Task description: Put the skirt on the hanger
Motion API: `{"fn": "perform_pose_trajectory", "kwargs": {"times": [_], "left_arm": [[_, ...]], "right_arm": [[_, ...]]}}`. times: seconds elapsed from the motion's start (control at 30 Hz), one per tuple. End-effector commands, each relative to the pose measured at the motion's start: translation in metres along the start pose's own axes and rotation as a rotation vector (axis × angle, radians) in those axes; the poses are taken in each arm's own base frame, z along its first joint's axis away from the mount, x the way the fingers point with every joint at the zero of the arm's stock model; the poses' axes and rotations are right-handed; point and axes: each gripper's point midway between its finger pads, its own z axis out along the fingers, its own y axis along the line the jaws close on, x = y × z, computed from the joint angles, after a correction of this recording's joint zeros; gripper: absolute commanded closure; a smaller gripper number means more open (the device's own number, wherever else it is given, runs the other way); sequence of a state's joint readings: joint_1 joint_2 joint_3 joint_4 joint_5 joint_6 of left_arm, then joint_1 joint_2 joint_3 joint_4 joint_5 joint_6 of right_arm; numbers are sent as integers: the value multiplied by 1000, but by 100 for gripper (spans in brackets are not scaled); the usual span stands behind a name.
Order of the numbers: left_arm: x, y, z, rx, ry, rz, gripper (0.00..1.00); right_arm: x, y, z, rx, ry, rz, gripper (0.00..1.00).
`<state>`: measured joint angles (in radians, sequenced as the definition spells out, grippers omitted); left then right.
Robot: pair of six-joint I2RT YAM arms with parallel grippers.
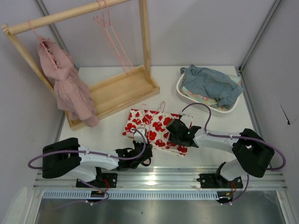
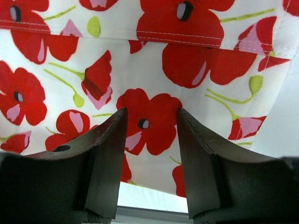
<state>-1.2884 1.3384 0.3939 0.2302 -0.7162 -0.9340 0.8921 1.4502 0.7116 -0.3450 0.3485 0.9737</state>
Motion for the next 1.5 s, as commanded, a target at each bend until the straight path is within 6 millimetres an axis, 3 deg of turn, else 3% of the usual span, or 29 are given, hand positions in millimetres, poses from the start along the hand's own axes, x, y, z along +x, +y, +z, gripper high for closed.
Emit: {"fn": "perform_pose_trajectory", "kwargs": {"times": [0.0,0.23,0.57,0.67,0.87,1.0,1.2,1.37,1.47], "left_arm": [[-12,-29,1,74,-25,-45,100],[-13,-24,4,36,-33,-11,100],[-50,-3,2,-54,-113,82,100],[-52,3,3,-86,-130,126,100],[-51,-10,8,-48,-129,121,100],[-63,-20,6,-31,-147,109,100],[-73,-25,3,-31,-162,130,100],[-79,-27,-1,-27,-169,127,100],[-83,-32,-4,-10,-175,119,100]], "right_arm": [[8,16,6,-29,23,33,49],[2,15,-2,-30,-1,34,48],[7,2,-4,-19,3,26,48],[8,3,-3,-22,-2,12,49],[6,8,-4,-37,-4,7,49],[0,14,-10,-57,-15,7,49],[-15,27,-21,-96,-48,18,50],[-40,44,-40,-156,-102,34,49],[-49,42,-46,-164,-134,47,49]]}}
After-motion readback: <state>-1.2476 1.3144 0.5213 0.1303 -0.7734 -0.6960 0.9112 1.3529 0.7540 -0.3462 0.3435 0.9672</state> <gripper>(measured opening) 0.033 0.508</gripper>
